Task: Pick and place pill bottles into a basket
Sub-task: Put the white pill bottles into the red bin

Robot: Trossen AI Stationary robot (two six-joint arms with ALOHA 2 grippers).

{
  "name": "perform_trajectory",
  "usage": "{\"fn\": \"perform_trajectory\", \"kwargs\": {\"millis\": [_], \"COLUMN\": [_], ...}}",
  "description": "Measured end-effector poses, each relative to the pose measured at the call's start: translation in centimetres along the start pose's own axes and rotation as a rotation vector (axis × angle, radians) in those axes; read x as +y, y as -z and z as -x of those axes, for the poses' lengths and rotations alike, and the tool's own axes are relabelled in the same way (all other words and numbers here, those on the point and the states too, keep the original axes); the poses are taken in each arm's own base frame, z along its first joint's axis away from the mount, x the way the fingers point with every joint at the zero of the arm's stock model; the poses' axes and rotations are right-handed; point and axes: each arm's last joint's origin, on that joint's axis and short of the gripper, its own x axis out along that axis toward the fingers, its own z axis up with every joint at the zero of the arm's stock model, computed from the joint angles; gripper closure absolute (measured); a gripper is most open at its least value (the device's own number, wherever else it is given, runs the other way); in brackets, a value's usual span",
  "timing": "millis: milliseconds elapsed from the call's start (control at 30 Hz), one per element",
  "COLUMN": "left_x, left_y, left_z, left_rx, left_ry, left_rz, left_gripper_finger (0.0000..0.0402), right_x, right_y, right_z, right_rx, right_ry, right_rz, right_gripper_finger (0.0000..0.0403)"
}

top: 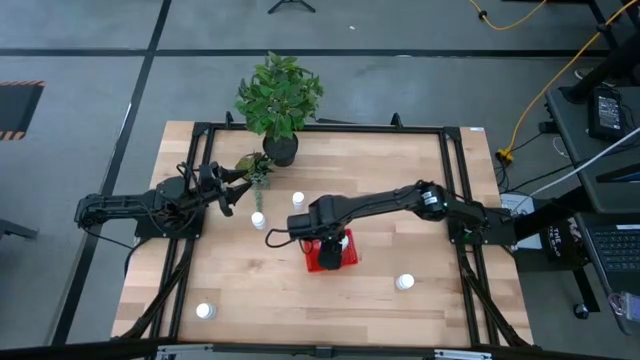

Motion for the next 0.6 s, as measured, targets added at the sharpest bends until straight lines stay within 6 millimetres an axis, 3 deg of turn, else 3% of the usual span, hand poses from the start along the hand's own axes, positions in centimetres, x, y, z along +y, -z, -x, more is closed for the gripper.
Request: {"fn": "perform_trajectory", "kwargs": {"millis": [267,600], "left_x": [0.0,0.0], "left_y": [0.0,0.0], "left_z": [0.0,0.0], "left_rx": [0.0,0.0], "left_ry": [0.0,0.0], "left_rz": [0.0,0.0], "left_gripper_finger": [0.0155,0.0155], "right_x": [0.0,-0.1], "right_y": [-0.6,-0.5], "right_z": [-2.0,-2.3], "right_rx": [0.046,0.06], "right_ry": [0.011,0.015], "right_rz": [0.039,0.048], "right_gripper_finger": [0.0258,0.0258]}}
